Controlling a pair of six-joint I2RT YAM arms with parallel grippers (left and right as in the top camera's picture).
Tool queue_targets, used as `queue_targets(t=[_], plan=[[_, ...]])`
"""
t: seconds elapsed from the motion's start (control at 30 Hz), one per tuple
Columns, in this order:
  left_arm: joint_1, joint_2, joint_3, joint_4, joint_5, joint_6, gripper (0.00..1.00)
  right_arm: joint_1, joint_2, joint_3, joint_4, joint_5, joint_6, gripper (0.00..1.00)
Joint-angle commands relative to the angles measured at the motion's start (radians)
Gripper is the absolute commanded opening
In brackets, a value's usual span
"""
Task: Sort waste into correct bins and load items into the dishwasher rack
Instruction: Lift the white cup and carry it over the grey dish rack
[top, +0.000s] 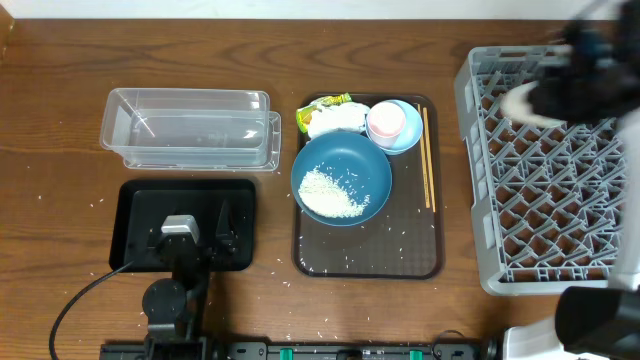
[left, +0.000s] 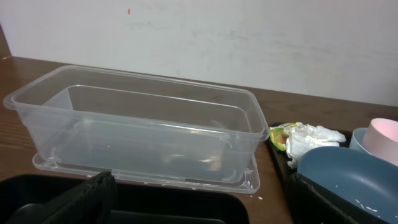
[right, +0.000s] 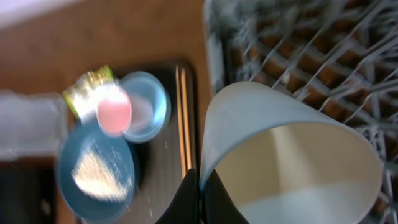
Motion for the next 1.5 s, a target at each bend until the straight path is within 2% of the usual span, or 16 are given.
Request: queue_targets(t=[0.0, 0.13, 0.3, 0.4, 0.6, 0.7, 0.9, 1.1, 1.33, 1.47], plan=[[0.004, -0.006, -0.016, -0.035, 0.018, 0.013, 0.89, -0.151, -0.003, -0.008, 0.064, -0.395, -0.088, 0.01], [0.004, -0.006, -0.016, -0.035, 0.018, 0.013, 0.89, -0.274, 0.003, -0.040, 0.205, -0.601, -0.095, 0.01], [0.004, -0.006, -0.016, -0.035, 0.018, 0.013, 0.89, -0.306, 0.009, -0.158, 0.425, -0.611, -0.026, 0.01], [0.004, -0.006, -0.016, -0.035, 0.018, 0.013, 0.89, -0.306, 0.013, -0.264, 0.613, -0.611, 0.030, 0.01], [0.004, -0.006, -0.016, -0.035, 0.018, 0.013, 0.89, -0.309, 0.064, -0.464, 1.068, -0.626, 0.228, 0.01], [0.004, -0.006, -0.016, -0.035, 0.018, 0.013, 0.89, -0.309, 0.121, -0.496, 1.204, -0.653, 0.312, 0.01], [0.004, -0.006, -0.016, -0.035, 0.018, 0.013, 0.89, -0.319, 0.254, -0.497, 1.329, -0.679, 0.401, 0.01], [0.004, -0.006, -0.016, -0.035, 0.018, 0.013, 0.89, -0.341, 0.365, -0.497, 1.458, -0.784, 0.500, 0.01], [0.004, -0.006, -0.016, -0.035, 0.018, 0.013, 0.89, -0.375, 0.414, -0.497, 1.443, -0.803, 0.512, 0.01], [0.004, -0.006, -0.016, -0.035, 0.018, 0.013, 0.89, -0.404, 0.417, -0.497, 1.381, -0.804, 0.488, 0.01]])
